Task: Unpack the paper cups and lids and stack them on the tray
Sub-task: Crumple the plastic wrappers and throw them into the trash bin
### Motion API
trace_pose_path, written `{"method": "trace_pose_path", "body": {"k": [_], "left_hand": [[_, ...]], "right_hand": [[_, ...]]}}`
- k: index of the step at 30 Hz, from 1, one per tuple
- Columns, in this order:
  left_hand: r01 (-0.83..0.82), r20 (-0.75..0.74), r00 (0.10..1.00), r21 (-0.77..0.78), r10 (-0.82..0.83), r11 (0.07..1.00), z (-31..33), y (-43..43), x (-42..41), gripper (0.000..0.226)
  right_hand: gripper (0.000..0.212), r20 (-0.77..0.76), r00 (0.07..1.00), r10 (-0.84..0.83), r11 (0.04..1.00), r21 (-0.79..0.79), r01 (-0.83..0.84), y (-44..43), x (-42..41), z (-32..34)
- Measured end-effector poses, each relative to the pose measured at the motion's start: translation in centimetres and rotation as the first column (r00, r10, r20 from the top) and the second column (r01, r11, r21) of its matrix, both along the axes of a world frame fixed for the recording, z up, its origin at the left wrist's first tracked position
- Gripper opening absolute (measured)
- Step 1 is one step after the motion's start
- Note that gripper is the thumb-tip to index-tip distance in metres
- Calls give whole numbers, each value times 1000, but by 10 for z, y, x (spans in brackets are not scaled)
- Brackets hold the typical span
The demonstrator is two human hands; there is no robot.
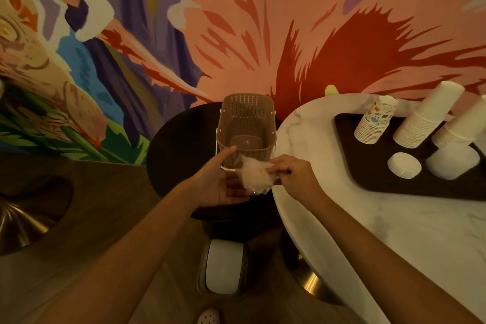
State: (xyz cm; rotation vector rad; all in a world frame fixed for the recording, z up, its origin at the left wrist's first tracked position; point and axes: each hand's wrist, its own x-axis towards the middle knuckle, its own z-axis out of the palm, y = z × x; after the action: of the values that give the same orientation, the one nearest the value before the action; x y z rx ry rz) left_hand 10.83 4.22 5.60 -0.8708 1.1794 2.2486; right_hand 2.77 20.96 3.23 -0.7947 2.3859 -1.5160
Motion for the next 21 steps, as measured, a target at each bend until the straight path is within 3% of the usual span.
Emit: {"method": "trace_pose_path", "body": {"k": [2, 4, 7, 9, 11, 13, 17, 21], "left_hand": [[58, -26, 998, -88, -60, 994, 0, 0, -1, 64], [50, -68, 996, -202, -64, 978, -3, 1, -2, 53], [-22, -129, 992, -205, -5, 978, -7, 2, -4, 40], [-105, -173, 982, -172, 75, 979, -10, 2, -5, 36], [-182, -207, 967, -171, 146, 968, -13, 4, -5, 28], [-228, -230, 955, -174, 186, 958, -15, 9, -3, 22], [-280, -222, 944, -147, 244, 949, -24, 11, 8, 15], [-337, -213, 931, -188, 297, 923, -37, 7, 26, 11]], "right_hand": [[29, -66, 997, 47, 998, 40, -44, 1, 0, -2], [31, -38, 997, 63, 998, 26, -62, 2, 0, -3], [28, 269, 963, 21, 989, -146, 19, 3, 1, 6], [22, 544, 835, 77, 948, -301, 108, 4, 3, 13], [20, 678, 722, 137, 917, -363, 167, 4, 6, 13], [28, 685, 715, 137, 930, -337, 144, 2, 10, 8], [32, 549, 835, 26, 975, -199, 101, -5, 21, -2], [32, 478, 878, -6, 975, -193, 111, -16, 36, -16]]}}
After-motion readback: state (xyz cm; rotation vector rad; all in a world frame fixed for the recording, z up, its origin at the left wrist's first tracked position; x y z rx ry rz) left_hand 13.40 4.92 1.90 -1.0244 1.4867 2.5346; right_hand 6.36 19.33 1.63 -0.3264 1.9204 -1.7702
